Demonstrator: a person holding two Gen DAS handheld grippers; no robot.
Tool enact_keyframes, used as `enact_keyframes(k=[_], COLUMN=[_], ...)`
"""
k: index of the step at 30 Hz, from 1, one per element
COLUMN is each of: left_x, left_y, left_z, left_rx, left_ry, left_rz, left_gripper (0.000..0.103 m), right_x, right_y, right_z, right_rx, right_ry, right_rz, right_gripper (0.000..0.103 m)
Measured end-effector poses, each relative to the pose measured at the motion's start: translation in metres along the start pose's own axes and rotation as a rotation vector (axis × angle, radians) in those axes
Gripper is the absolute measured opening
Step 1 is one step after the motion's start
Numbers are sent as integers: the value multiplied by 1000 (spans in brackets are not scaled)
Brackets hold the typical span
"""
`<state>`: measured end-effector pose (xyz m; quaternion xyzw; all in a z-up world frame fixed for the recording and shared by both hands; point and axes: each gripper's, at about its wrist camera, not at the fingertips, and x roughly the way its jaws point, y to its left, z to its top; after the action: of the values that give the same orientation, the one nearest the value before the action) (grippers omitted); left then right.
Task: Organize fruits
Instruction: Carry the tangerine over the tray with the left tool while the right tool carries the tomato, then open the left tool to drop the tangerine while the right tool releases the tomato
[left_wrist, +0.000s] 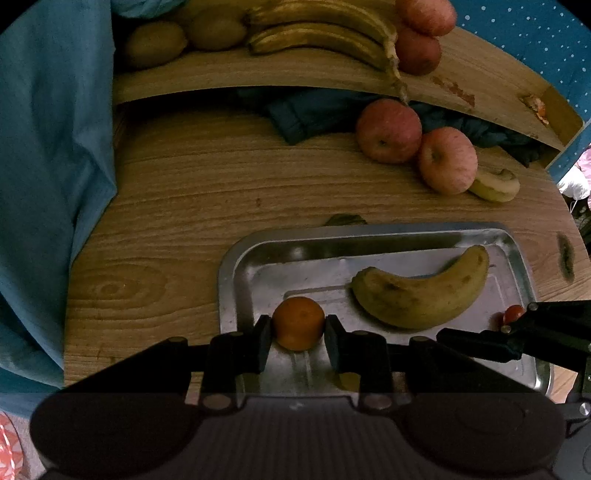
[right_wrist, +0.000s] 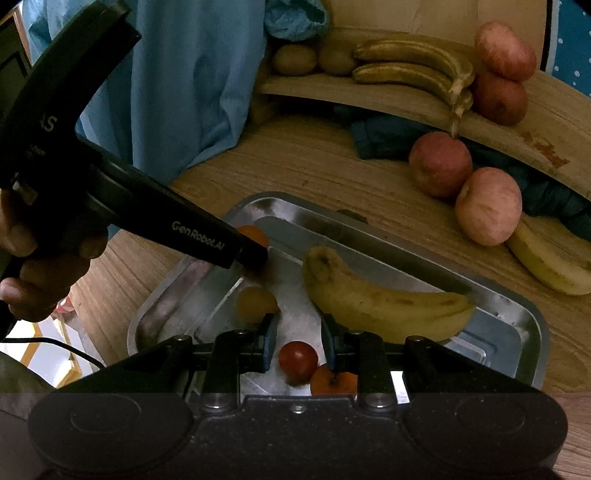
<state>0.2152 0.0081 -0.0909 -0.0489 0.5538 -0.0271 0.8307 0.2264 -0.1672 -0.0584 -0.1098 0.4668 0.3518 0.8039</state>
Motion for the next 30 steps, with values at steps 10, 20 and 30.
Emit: enact_keyframes(k=[10, 20, 30], left_x=[4, 3, -6], left_y=[1, 0, -2], left_z=[1, 1, 5], left_rx=[2, 1, -14], left_ry=[12, 4, -41], left_rz=[6, 6, 2], left_gripper=[35, 48, 82], right_x=[0, -3, -12], right_y=[-1, -3, -7], right_z=[1, 1, 2], right_rx=[6, 17, 37], right_ry=[-7, -25, -70], right_rz=[-10, -29, -57], right_gripper=[32, 42, 69])
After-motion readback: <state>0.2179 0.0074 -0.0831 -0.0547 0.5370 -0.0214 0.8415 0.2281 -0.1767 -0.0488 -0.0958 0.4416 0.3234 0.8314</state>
